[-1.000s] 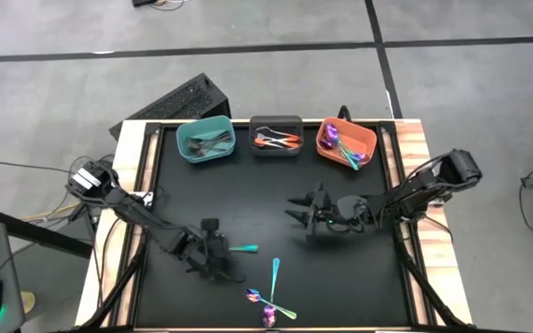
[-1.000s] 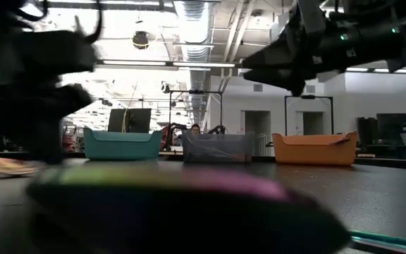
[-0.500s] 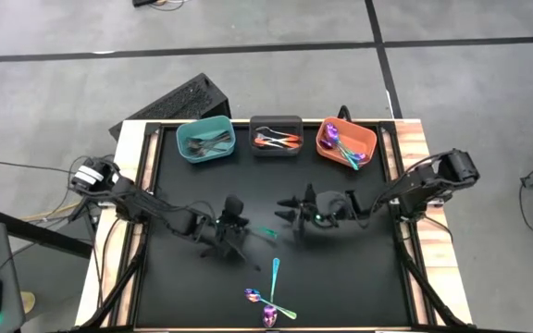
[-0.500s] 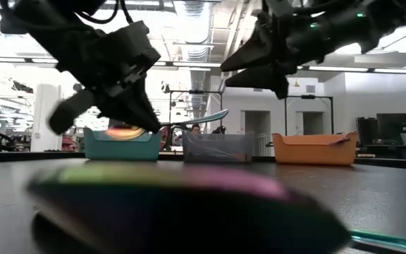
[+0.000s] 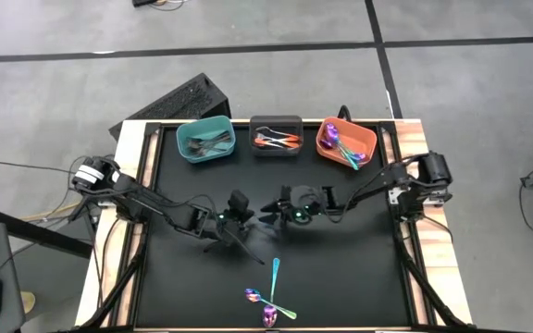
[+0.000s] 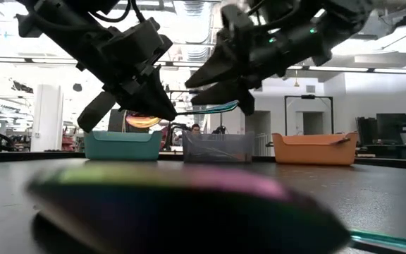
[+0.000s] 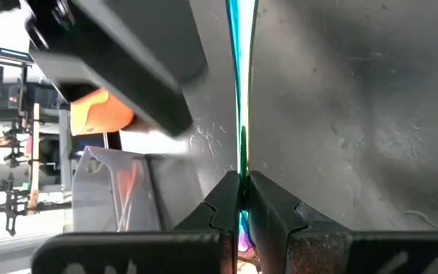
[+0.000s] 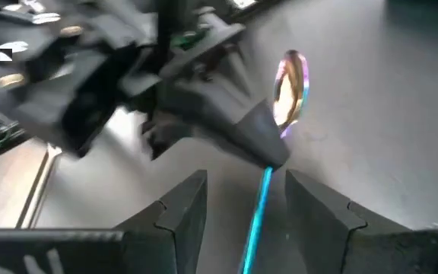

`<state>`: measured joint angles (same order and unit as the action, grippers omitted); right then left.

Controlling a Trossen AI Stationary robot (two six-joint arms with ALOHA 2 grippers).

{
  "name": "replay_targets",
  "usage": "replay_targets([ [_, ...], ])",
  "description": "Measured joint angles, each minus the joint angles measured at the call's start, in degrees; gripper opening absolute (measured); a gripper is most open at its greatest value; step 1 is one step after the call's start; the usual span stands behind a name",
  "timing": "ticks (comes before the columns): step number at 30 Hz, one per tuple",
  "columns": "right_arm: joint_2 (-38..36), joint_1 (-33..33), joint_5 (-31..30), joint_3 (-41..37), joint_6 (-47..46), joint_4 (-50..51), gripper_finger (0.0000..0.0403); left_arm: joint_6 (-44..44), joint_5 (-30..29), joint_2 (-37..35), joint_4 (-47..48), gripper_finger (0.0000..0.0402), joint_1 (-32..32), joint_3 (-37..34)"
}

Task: Sort silverware by color (type)
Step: Put the blue spoon into the orange bin

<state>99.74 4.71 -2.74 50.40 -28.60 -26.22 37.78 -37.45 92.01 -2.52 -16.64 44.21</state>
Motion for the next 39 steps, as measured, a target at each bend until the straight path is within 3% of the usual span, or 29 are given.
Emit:
replay_targets([
  [9, 1.95, -1.22, 1.34, 5.22, -0.50, 9.86, 0.0185, -0.72, -0.75, -0.03, -0.44, 0.0012, -0.07, 0.01],
  [20, 1.89, -1.49, 2.88, 5.17, -1.02, 10.98, 0.0100, -0.79, -0.90, -0.07, -2.59, 0.0012, -0.22, 0.02],
  [33, 1.89, -1.92, 6.01, 5.09, 3.54, 11.45, 0.0040, -1.95, -0.60, -0.07, -4.29, 0.0012, -0.14, 0.01],
  [36, 1.88, -1.92, 4.46, 5.06, 6.16, 12.26, 0.0013, -3.18, -1.26, -0.07, -4.28, 0.0012, -0.10, 0.01],
  [39, 1.06, -1.80, -4.82, 5.40, 6.76, 16.76, 0.0012, -7.15, -6.87, -0.07, -3.24, 0.0012, -0.01, 0.01],
])
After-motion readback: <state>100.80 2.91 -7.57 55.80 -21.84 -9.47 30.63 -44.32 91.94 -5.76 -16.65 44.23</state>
